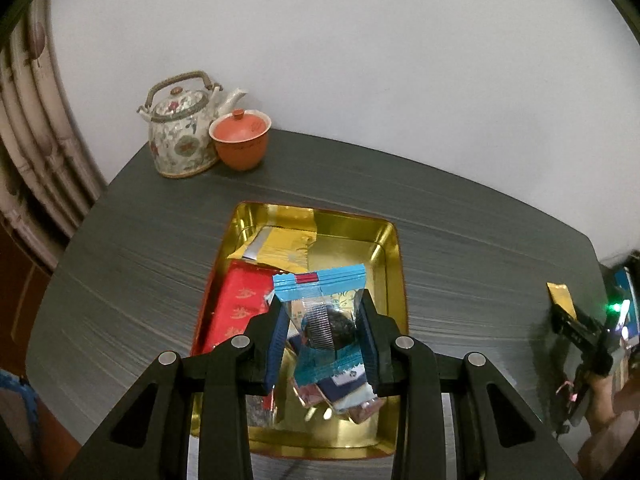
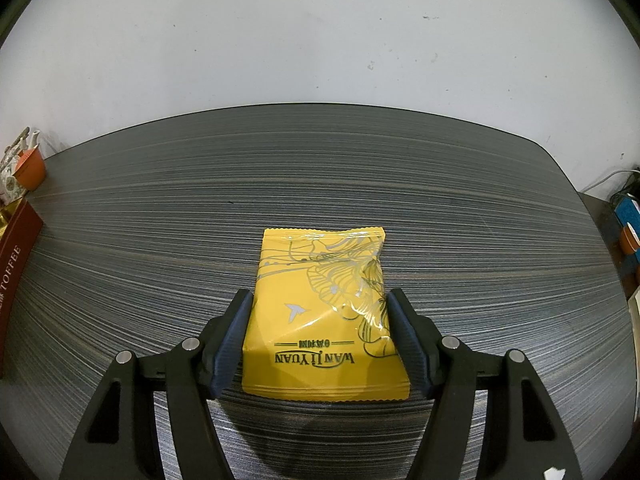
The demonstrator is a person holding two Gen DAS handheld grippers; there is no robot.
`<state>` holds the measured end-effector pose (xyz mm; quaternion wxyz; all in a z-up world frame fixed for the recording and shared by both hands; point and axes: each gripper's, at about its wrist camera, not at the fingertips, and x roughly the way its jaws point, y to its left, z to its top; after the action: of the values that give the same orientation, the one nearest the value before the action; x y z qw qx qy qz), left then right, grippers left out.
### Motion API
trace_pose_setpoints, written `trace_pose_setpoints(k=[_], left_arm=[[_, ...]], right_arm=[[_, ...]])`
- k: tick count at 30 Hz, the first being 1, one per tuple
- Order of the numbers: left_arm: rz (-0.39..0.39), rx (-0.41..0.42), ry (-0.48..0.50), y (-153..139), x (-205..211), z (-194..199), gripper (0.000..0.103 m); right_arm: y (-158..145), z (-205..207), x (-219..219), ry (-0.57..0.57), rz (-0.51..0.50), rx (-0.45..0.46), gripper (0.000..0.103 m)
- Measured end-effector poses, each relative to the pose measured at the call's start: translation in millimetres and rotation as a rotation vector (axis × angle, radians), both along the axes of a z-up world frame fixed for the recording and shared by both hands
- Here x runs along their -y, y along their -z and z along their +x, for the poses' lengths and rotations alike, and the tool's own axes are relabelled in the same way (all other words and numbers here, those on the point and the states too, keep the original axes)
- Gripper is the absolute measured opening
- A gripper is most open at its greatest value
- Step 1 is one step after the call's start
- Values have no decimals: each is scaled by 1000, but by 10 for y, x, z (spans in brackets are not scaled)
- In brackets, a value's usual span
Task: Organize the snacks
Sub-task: 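Carry the blue packet with the left gripper into the gold tin, then open the left gripper and lift it away from the tin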
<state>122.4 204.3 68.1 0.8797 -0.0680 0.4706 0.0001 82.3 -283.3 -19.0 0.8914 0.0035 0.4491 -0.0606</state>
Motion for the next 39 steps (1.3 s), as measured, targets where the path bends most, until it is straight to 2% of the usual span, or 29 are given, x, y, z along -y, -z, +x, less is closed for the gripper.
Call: trace_pose_setpoints(k=[5, 11, 15, 24, 28, 31, 33, 35, 39], left_arm=[[-26, -28, 4, 90, -9, 151, 34], [6, -58, -30, 250, -81, 377, 34], [-8, -95, -60, 384, -200, 484, 34], [13, -136, -59, 587, -231, 579, 34], [6, -132, -59, 579, -237, 590, 35], [31, -136, -60, 555, -218, 590, 36], [37, -128, -65, 529, -212, 579, 44], [42, -111, -74, 477, -206, 550, 70], [63, -77, -65, 355, -170, 494, 73]], right_arm=[[0, -1, 4, 0, 0, 0, 65], [1, 1, 14, 0, 0, 0, 65], [-1, 0, 8, 0, 1, 0, 65], [0, 0, 19, 0, 1, 0, 65], [-1, 0, 14, 0, 0, 0, 65], [-1, 2, 18, 0, 1, 0, 65], [0, 2, 25, 0, 1, 0, 65], [-1, 1, 19, 0, 1, 0, 65], [0, 1, 27, 0, 1, 0, 65]])
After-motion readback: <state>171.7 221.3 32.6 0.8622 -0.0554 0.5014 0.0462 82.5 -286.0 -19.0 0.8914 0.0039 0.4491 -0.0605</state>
